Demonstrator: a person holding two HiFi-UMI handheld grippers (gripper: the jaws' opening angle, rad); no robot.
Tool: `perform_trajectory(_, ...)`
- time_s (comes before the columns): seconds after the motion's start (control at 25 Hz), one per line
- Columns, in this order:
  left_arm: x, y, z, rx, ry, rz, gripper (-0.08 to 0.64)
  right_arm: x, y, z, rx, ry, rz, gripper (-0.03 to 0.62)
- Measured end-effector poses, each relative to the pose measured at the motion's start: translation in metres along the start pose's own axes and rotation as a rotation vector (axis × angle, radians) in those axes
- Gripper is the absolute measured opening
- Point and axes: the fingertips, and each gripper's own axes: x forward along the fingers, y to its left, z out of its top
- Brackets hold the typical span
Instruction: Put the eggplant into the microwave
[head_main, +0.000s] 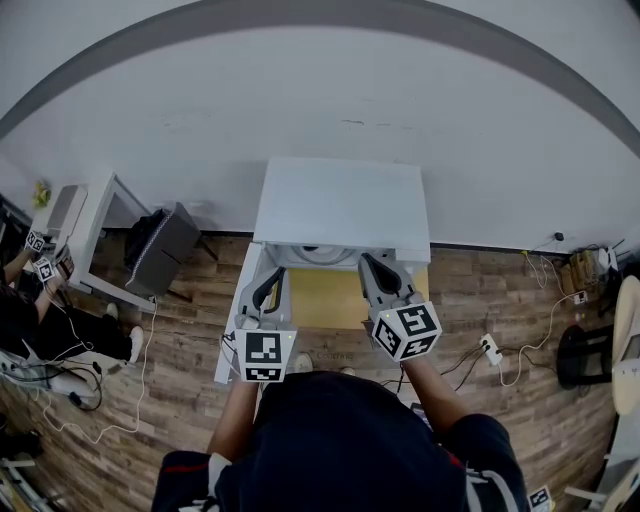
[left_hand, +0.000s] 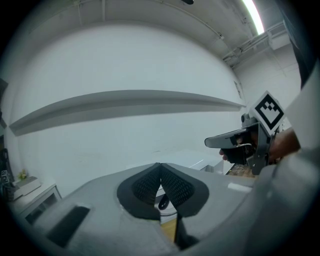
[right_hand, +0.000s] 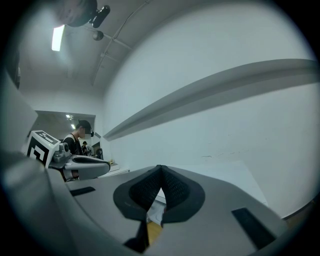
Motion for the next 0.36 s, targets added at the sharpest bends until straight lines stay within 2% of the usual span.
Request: perform_trajectory(0.36, -0.009, 0.002, -0.002, 0.000, -0.004, 0.001, 0.015, 0.001, 0.014, -0.001, -0.007, -0.017, 0.004, 0.011)
